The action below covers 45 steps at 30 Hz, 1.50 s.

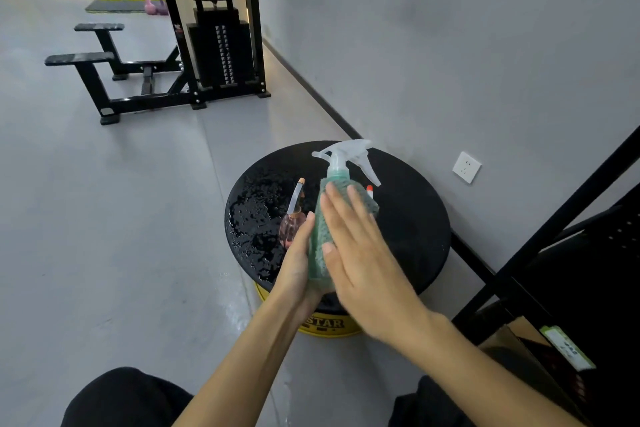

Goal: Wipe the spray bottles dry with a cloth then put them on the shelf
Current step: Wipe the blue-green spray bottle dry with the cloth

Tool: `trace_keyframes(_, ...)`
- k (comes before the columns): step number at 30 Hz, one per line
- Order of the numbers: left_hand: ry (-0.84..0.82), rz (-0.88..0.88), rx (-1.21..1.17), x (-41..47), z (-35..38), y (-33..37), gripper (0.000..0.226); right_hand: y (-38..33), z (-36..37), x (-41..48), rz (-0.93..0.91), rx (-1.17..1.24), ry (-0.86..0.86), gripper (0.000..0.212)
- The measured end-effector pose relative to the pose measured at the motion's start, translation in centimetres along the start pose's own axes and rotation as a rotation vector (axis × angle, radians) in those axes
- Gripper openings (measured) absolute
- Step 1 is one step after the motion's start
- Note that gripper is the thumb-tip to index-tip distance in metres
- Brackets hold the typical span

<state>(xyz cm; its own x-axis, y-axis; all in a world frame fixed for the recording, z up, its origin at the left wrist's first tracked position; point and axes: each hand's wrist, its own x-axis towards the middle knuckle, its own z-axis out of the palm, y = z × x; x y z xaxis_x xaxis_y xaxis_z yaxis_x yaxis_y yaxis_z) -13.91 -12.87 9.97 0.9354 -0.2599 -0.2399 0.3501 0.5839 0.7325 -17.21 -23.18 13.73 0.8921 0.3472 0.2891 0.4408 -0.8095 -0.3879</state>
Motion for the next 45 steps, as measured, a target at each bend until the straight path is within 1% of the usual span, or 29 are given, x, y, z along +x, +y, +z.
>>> trace_keyframes(2,0.012,0.013,-0.013,0.0,0.0,0.1,0.045,-0.4,0.7,-1.5,-0.03,-0.074,-0.016,0.06)
trace_keyframes(5,0.026,0.013,0.01,0.0,0.1,-0.1,0.045,0.0,0.7,-1.5,-0.031,-0.063,-0.029,0.059)
trace_keyframes(9,0.008,-0.015,0.057,-0.2,0.2,-0.4,0.042,1.3,-0.1,1.4,0.033,0.068,0.027,0.055)
trace_keyframes(11,-0.019,-0.02,0.062,-0.5,0.1,-0.6,0.039,1.8,-0.6,2.9,0.098,0.173,0.022,0.054)
trace_keyframes(13,-0.025,-0.018,0.07,-0.6,0.0,-0.8,0.041,2.0,-0.8,3.3,0.127,0.216,0.011,0.054)
trace_keyframes(15,-0.016,-0.011,0.063,-0.5,-0.1,-0.6,0.044,1.5,-0.7,2.6,0.096,0.185,0.032,0.054)
trace_keyframes(17,-0.001,-0.016,0.05,-0.3,-0.1,-0.4,0.044,0.6,-0.2,1.1,0.043,0.104,0.054,0.056)
trace_keyframes(20,0.01,0.014,-0.02,-0.2,0.2,-0.2,0.047,-0.2,0.7,-1.1,-0.012,-0.041,0.036,0.06)
trace_keyframes(22,-0.014,0.005,-0.042,-0.3,0.3,-0.4,0.047,0.0,0.7,-1.4,-0.025,-0.061,0.027,0.059)
trace_keyframes(25,-0.023,-0.027,0.028,-0.4,0.2,-0.7,0.045,0.9,-0.3,0.4,-0.003,0.025,0.038,0.055)
trace_keyframes(28,-0.05,-0.046,0.091,-0.6,0.4,-1.0,0.046,2.0,-1.6,2.8,0.081,0.167,0.033,0.052)
trace_keyframes(30,-0.055,-0.04,0.096,-0.8,0.6,-1.0,0.044,2.2,-1.9,3.2,0.103,0.212,0.024,0.053)
trace_keyframes(33,-0.035,-0.034,0.051,-0.5,0.5,-0.8,0.043,1.2,-1.2,1.2,0.049,0.122,0.049,0.056)
trace_keyframes(37,-0.02,-0.001,-0.031,-0.4,0.5,-0.7,0.046,-0.2,0.1,-2.3,-0.046,-0.082,-0.001,0.057)
trace_keyframes(39,-0.041,-0.004,-0.026,-0.6,0.6,-0.7,0.046,0.1,-0.2,-2.1,-0.051,-0.05,-0.005,0.056)
trace_keyframes(42,-0.056,-0.023,0.057,-0.8,0.7,-0.9,0.045,1.2,-1.2,0.1,-0.014,0.029,0.034,0.055)
trace_keyframes(45,-0.069,-0.042,0.103,-1.1,0.8,-1.1,0.045,2.2,-2.1,2.5,0.071,0.166,0.035,0.052)
